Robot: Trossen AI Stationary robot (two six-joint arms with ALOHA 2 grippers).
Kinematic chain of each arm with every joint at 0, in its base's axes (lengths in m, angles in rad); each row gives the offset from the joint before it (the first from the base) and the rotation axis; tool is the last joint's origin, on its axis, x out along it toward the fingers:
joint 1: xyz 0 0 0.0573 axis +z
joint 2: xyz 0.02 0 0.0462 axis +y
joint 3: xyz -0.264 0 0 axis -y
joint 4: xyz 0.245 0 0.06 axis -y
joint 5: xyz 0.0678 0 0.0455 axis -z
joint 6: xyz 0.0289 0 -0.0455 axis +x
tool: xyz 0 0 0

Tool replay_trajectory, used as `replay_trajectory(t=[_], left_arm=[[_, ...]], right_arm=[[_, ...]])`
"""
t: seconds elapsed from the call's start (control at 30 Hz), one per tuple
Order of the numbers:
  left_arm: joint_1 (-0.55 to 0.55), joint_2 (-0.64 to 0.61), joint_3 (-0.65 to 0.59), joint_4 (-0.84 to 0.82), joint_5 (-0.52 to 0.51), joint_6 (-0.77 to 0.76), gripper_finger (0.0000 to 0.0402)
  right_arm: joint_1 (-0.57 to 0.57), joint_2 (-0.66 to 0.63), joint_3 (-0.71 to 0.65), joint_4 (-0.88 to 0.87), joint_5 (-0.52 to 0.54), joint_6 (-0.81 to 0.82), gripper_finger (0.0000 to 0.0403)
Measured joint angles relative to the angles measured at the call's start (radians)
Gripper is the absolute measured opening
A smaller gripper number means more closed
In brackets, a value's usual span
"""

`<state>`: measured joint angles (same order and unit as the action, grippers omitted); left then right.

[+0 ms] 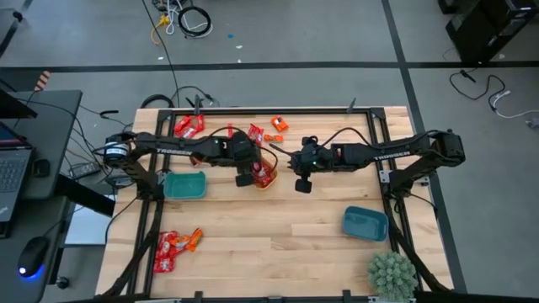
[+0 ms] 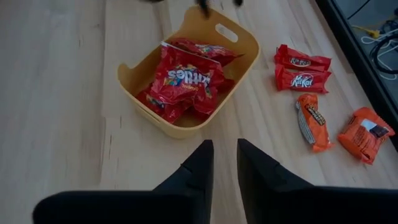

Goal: Sort candy
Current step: Put the red candy into the yellow bin

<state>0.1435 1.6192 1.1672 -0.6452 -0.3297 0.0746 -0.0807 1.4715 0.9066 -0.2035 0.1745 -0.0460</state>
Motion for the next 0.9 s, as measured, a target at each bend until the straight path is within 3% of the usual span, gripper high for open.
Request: replay_trajectory(t=[0.2,0.27,0.53,0.73,0.9], left_arm=[[0.076,-0.075,-0.030,-0.106,-0.022,-0.034,0.0025],[0.124,-0.121,-0.062,-0.141,-0.022,-0.066,0.0009],[0.377,-0.290,-0.192,-0.246,-0.013,-0.111,0.0003],[0.571,-0.274,-0.220,-0.343,0.005,-0.082,0.0005],[0.658,-0.238,-0.225,-0.375,-0.008,-0.032,0.0037]], right_arm=[[0.000,0.001,-0.024,0.042,-0.017,-0.034,0.0021],[0.000,0.001,-0.034,0.065,-0.022,-0.035,0.0006],[0.000,0.001,-0.070,0.155,-0.044,-0.028,0.0020],[0.000,0.001,-0.071,0.181,-0.047,-0.034,0.0019],[0.000,0.001,-0.071,0.185,-0.048,-0.036,0.0025]])
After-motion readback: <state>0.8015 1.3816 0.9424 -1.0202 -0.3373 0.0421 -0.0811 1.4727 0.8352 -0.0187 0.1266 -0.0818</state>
